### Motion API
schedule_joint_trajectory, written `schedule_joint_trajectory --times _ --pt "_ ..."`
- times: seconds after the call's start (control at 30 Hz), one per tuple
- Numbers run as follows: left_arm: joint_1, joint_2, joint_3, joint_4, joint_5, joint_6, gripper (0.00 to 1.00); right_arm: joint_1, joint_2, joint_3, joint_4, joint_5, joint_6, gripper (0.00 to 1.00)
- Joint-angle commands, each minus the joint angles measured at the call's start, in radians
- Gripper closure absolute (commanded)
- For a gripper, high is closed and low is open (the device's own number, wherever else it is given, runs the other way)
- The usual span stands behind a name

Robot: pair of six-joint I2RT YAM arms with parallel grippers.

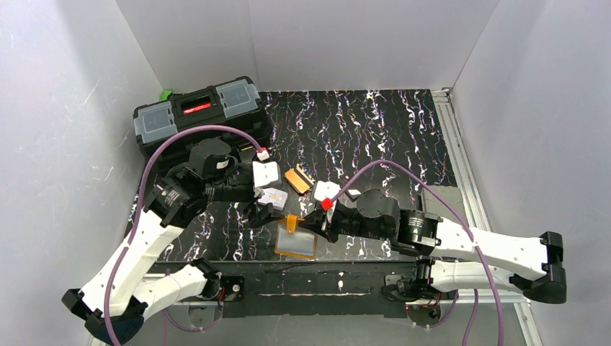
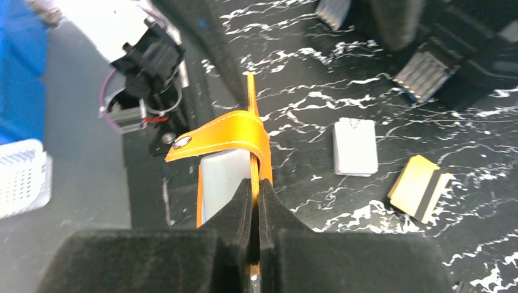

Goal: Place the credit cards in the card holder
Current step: Open the card holder at the center of the board.

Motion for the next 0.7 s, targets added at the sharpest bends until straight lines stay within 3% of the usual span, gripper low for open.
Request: schedule_joint_trajectory --times 0.0,0.2,0.43,0.47,0.57,0.67 --pt "-0.005 0.048 0.113 -0.175 0.178 0.147 0.08 -0.001 0.008 0.110 -0.093 -0.173 -0.039 0.99" --pt "-0.004 0.181 0.238 -0.485 0.336 0.286 0.18 -0.005 0.055 0.200 -0.163 -0.216 -0.093 0.99" --pt "-0.004 0.212 0.263 -0.511 0.334 0.302 0.26 -0.026 0.121 0.286 -0.237 -0.257 -0.122 0.99" --pt "-0.005 0.210 0.263 -0.507 0.325 0.301 0.29 -0.030 0.124 0.288 -0.239 -0.262 -0.122 0.99" --pt "-0.005 0.206 0.248 -0.477 0.288 0.292 0.52 -0.033 0.130 0.299 -0.236 -0.279 -0.128 0.99" --pt "-0.004 0.214 0.247 -0.452 0.272 0.252 0.61 -0.034 0.150 0.334 -0.257 -0.285 -0.140 0.99"
